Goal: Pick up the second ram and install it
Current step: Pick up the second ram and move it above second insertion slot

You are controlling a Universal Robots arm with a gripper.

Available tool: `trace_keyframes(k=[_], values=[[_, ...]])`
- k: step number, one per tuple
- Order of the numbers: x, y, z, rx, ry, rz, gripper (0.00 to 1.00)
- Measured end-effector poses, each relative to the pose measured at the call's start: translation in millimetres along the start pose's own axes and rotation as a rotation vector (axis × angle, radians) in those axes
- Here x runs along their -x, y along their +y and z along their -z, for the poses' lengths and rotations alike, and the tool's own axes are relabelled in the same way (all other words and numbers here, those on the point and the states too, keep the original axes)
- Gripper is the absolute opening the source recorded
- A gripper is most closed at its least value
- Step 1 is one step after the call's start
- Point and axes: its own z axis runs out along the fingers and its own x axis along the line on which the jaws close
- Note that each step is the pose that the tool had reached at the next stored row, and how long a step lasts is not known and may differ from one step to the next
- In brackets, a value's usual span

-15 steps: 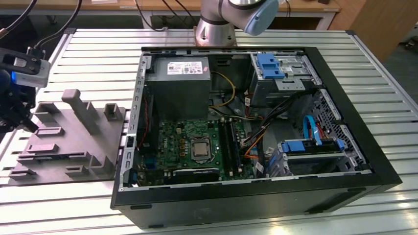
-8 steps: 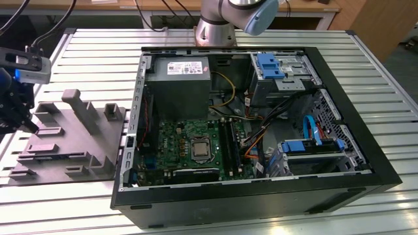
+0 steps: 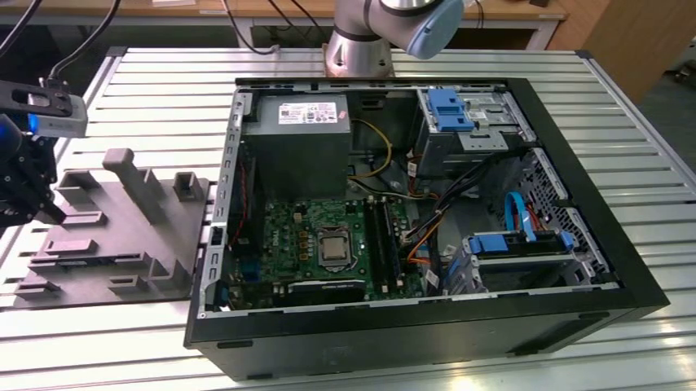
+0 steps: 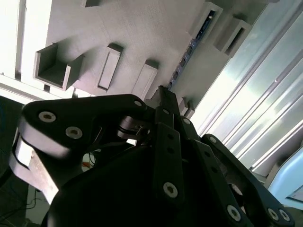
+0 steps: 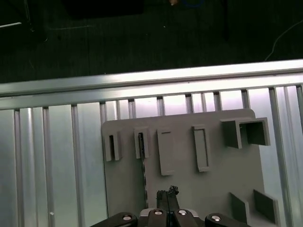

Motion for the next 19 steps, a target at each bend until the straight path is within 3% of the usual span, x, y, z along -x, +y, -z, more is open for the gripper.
trace_keyframes(k=[6, 12, 19], values=[[-0.5, 2.5, -5.7, -0.0047, 0.0113, 0.0, 0.1], [-1.4, 2.5, -12.3, -0.0063, 0.0123, 0.0, 0.1], [-9.7, 1.4, -17.0, -0.0065, 0.0123, 0.004, 0.1]])
